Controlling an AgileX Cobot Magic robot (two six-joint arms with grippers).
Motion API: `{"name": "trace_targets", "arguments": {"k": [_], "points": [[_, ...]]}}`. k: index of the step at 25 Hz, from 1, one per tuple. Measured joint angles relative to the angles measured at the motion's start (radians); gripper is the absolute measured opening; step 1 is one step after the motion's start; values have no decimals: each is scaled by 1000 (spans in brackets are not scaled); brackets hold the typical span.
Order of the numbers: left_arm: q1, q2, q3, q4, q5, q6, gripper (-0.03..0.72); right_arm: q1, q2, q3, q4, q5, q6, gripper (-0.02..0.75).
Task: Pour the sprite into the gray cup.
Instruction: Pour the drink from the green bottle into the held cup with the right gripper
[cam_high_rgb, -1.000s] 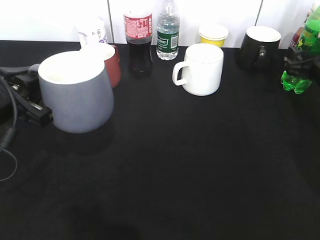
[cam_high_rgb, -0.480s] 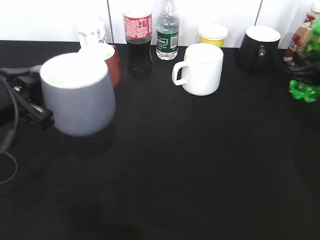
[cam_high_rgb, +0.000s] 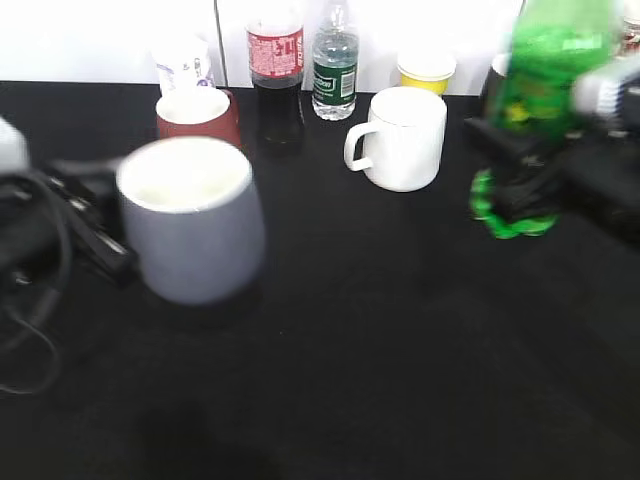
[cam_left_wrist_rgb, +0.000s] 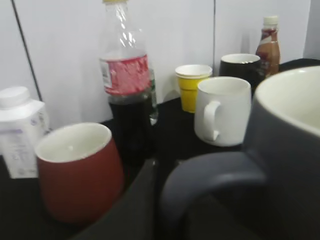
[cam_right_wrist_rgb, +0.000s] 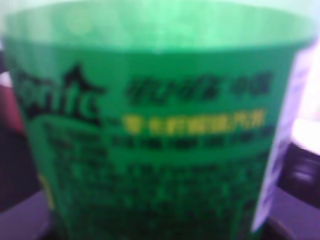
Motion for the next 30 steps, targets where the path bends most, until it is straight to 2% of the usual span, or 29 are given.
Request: {"name": "trace_targets", "arguments": {"k": [4,7,14,17,20,26,30], "points": [[-139,93,-119,-33,58,-2,52,28,110,-108,-13,36,-18,461],[-206,159,-204,-47,85,-3,52,32,193,-135,-46,53,-172,461],[-219,197,-209,-35,80,-3,52,32,194,-153,-14,40,-768,460],[-219,197,-209,-35,79,-3,52,32,194,-153,95,38,-954,460],[-219,197,-209,-37,79,73,52,32,194,-153,107,13,-1041,459],[-219,197,-209,-93,84,82,52,32,194,-153,78,-86,-1181,459],[-219,197,-209,-93,93,83,52,32,194,-153,73,-92,-1288,458]]}}
